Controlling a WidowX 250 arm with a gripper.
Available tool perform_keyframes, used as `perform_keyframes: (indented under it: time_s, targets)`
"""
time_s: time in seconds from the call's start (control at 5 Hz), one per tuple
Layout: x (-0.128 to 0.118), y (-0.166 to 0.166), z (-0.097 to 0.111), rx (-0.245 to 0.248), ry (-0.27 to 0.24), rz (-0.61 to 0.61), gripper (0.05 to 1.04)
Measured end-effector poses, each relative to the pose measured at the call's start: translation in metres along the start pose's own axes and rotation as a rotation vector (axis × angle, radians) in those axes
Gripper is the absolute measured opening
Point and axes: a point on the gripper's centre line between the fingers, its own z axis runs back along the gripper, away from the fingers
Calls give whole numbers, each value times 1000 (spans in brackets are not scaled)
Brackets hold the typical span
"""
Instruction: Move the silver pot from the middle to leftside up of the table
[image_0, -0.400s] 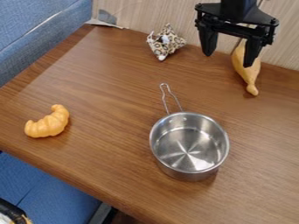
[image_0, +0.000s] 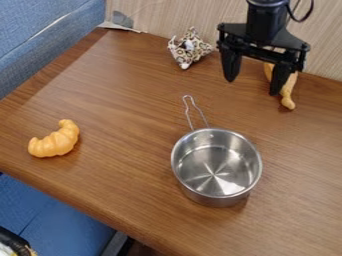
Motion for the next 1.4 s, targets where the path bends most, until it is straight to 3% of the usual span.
perform_keyframes:
  time_s: [0.2, 0.6, 1.0, 1.4]
  targets:
    - [-20, -17, 15, 91, -4, -33, 1000]
    - [-71, -40, 38, 88, -30, -116, 1000]
    - [-108, -51, 14, 61, 65, -167, 1000]
    - [-119, -62, -28, 19, 156, -185, 1000]
